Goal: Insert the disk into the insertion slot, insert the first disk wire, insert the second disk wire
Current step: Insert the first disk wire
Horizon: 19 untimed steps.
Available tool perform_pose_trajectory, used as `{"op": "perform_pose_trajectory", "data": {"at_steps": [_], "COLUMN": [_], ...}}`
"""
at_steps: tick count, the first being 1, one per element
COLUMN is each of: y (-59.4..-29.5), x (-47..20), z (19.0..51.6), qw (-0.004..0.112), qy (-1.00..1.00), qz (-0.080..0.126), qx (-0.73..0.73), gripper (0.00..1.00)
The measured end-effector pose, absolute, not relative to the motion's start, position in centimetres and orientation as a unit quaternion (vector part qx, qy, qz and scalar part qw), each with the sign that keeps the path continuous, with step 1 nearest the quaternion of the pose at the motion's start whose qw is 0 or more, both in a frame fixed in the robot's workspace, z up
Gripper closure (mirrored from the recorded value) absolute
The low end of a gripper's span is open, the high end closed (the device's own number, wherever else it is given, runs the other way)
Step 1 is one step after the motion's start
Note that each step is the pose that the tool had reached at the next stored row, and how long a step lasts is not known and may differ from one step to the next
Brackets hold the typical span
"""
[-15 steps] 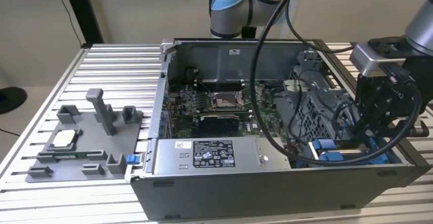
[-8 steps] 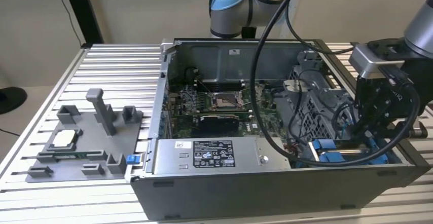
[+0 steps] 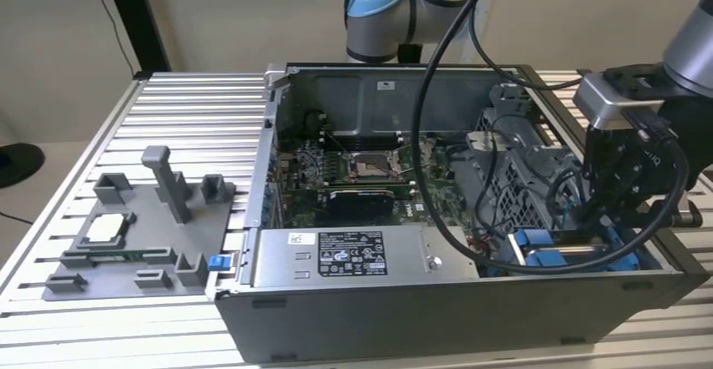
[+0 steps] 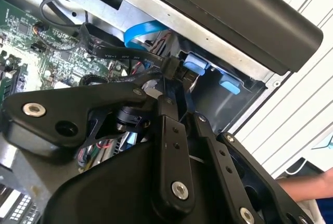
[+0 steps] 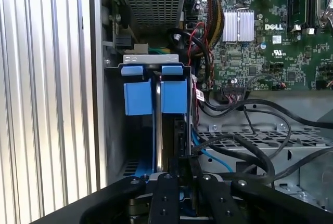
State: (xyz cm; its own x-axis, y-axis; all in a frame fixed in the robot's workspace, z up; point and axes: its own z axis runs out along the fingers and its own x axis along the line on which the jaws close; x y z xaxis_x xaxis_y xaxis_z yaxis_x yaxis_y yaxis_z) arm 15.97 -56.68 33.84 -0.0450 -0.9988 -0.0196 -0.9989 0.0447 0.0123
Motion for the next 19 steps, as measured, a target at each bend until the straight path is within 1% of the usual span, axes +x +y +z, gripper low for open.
{"op": "perform_pose_trajectory", "data": {"at_steps": [7, 15, 17, 19], "y": [-56.54, -56.53, -56.53, -56.55], "x": [15.97, 15.97, 15.97, 15.97], "z": [33.79, 32.91, 32.88, 33.54], "qw": [0.003, 0.003, 0.003, 0.003], "qy": [0.723, 0.723, 0.723, 0.723], "qz": [0.011, 0.012, 0.012, 0.012], "qx": [-0.691, -0.691, -0.691, -0.691], "gripper": [1.00, 1.00, 1.00, 1.00]}}
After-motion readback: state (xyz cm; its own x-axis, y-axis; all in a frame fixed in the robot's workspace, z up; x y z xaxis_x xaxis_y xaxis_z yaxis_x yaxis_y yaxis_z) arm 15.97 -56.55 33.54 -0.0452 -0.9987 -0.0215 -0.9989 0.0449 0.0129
